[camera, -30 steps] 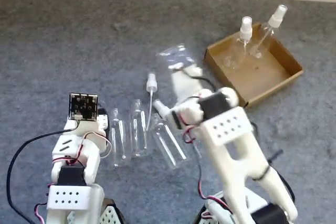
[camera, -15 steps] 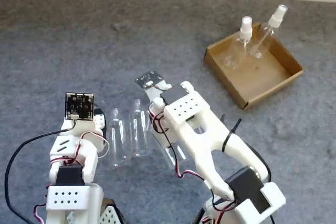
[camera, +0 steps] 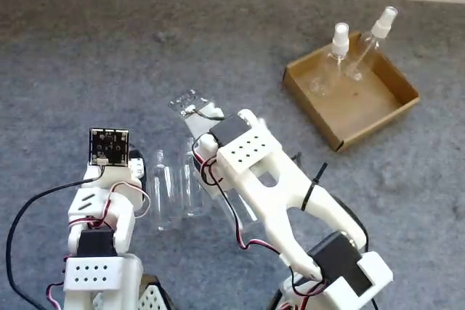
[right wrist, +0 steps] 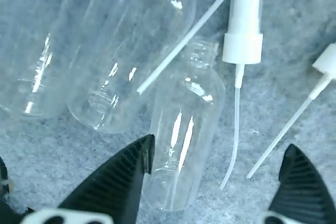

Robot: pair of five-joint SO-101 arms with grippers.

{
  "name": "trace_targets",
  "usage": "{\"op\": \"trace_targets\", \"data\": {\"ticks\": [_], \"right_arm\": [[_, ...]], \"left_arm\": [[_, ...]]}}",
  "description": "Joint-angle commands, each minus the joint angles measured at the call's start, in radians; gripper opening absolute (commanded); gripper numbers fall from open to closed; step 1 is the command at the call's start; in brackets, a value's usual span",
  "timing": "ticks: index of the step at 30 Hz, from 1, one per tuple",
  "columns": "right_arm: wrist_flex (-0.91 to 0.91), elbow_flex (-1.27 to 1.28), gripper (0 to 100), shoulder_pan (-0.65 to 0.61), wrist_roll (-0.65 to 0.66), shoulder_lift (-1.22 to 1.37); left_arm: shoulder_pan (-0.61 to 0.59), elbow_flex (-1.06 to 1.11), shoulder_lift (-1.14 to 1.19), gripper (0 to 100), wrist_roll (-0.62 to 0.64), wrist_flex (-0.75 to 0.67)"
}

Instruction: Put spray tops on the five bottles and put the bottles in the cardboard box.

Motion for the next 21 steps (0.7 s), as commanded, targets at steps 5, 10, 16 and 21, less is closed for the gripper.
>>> {"op": "trace_targets", "data": {"ticks": [5, 10, 16, 21], "right_arm": [[-0.193, 0.125, 33.7, -0.013, 0.002, -0.007], [-0.274, 0.214, 33.7, -0.013, 0.002, -0.007], [-0.375, 0.317, 33.7, -0.013, 0.008, -0.007], [-0.390, 0.355, 33.5, -0.013, 0.009, -0.007]], "left_arm": [[-0.005, -0.056, 0.005, 1, -0.005, 0.000], [-0.005, -0.045, -0.001, 1, -0.006, 0.000], [-0.004, -0.038, -0.001, 1, -0.006, 0.000], [-0.004, -0.036, -0.001, 1, -0.006, 0.000]]}}
